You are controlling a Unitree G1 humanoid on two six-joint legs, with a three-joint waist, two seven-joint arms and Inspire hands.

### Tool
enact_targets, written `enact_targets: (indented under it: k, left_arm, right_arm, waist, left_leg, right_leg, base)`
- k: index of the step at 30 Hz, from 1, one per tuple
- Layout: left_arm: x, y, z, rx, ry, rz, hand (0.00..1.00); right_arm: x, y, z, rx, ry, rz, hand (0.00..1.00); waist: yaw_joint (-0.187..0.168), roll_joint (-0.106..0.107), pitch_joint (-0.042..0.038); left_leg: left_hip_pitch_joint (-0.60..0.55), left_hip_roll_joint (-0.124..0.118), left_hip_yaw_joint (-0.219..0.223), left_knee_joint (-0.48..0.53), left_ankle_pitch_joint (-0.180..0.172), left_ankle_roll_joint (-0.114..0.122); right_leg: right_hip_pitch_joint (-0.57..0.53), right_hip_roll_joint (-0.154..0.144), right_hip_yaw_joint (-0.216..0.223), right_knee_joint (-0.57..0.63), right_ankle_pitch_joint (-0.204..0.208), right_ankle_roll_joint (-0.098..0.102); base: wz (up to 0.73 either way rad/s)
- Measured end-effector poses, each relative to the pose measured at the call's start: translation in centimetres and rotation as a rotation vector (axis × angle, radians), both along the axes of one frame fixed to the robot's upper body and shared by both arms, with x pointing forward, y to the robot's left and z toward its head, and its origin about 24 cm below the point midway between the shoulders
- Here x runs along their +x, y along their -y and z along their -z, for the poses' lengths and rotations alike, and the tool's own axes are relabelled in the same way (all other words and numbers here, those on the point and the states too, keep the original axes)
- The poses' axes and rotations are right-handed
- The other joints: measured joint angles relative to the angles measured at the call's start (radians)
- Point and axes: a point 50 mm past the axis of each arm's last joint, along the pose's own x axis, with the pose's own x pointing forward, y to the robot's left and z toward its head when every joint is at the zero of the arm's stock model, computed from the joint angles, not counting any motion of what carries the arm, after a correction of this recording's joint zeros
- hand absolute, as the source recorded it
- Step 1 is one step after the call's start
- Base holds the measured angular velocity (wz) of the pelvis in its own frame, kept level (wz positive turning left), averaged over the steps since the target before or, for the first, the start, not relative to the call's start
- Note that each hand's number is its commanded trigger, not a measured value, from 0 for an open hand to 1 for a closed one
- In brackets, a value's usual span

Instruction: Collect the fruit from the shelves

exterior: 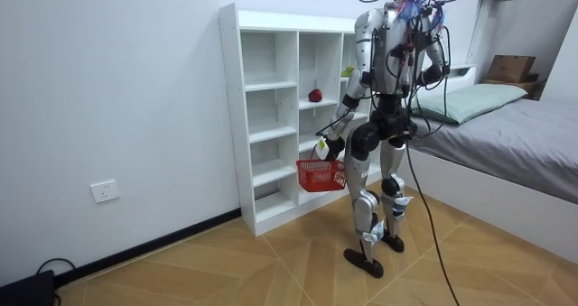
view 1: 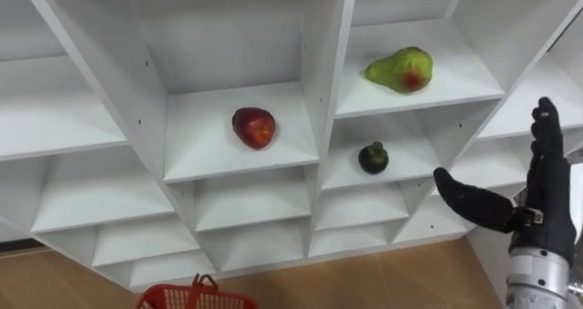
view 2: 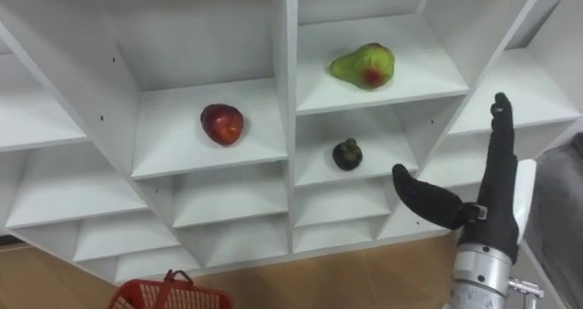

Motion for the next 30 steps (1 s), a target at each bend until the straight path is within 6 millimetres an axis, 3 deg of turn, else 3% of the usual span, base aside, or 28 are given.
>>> enact_targets:
  k: [7,18,24,30]
  left_arm:
    - [0.1,0.2,0.0,-0.033,0.003,-0.004,1.00]
    - [0.5,0.1,0.0,-0.030,0.008,-0.002,1.00]
    - [-0.1,-0.3,0.1,-0.026,-0.014,-0.010,1.00]
    - [-0.4,-0.2,0.2,-0.037,-0.028,-0.007,1.00]
  right_arm:
    - [0.6,-0.2,-1.0,-0.013,0.046,-0.017,0.00]
    - [2.7,-0.5,-4.4,-0.101,0.210,-0.043,0.00]
    - [3.4,-1.0,-5.3,-0.176,0.249,-0.062,0.00]
    - [3.6,-1.1,-5.5,-0.227,0.255,-0.071,0.00]
  waist:
    - [0.011,-0.004,-0.0017]
    - [0.036,-0.011,-0.0017]
    - [0.043,-0.026,-0.0032]
    - [0.042,-0.026,-0.0025]
  left_leg:
    - [0.000,0.006,0.002,0.000,0.000,0.000]
    - [-0.002,0.007,0.001,0.000,0.000,0.000]
    - [0.003,0.007,-0.012,0.000,0.000,0.000]
    - [0.005,0.007,-0.025,0.000,0.000,0.000]
  right_leg:
    - [-0.001,0.007,0.004,0.000,0.003,-0.005]
    - [0.003,0.009,0.005,-0.002,0.008,-0.006]
    - [0.013,0.008,-0.003,-0.003,0.008,-0.006]
    - [0.019,0.008,-0.010,-0.004,0.008,-0.006]
  base:
    - [0.00]
    - [0.00]
    - [0.02]
    - [0.03]
